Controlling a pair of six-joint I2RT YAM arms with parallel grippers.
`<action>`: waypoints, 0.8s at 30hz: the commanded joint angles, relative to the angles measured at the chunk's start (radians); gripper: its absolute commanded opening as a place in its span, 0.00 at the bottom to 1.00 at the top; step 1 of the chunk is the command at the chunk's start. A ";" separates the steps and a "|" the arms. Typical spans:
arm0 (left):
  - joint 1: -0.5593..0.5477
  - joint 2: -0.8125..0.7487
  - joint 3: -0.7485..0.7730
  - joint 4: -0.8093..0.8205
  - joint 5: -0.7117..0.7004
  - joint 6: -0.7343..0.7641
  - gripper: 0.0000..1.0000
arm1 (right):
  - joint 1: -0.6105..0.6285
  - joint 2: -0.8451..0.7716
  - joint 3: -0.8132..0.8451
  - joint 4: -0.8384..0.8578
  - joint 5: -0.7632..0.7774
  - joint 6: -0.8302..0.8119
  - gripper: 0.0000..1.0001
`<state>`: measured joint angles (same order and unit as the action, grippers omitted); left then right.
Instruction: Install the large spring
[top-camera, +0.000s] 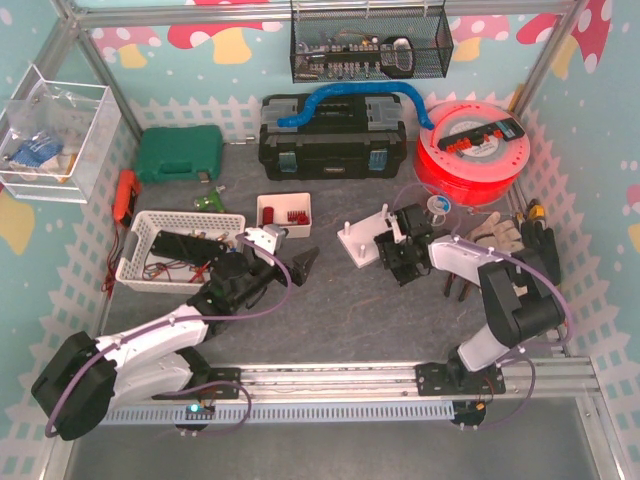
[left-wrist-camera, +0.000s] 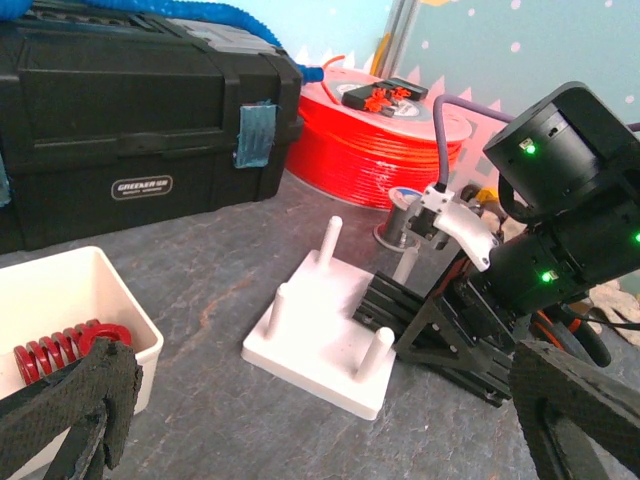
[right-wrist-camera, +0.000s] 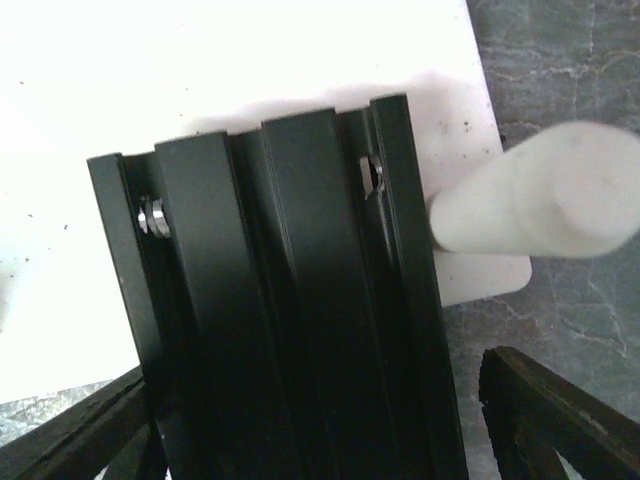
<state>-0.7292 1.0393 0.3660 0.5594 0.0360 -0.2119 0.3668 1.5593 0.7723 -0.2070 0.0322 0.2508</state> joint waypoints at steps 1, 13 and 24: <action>-0.007 -0.017 -0.006 0.011 -0.011 0.016 0.99 | 0.003 0.033 0.034 0.006 -0.010 -0.017 0.80; -0.007 -0.018 -0.007 0.013 -0.016 0.016 0.99 | 0.016 -0.083 0.022 -0.018 -0.041 0.018 0.50; -0.007 -0.013 -0.005 0.012 -0.029 0.013 0.99 | 0.018 -0.385 -0.112 -0.186 0.085 0.530 0.40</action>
<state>-0.7292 1.0348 0.3660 0.5591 0.0181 -0.2119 0.3813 1.2415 0.7185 -0.2592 0.0105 0.4751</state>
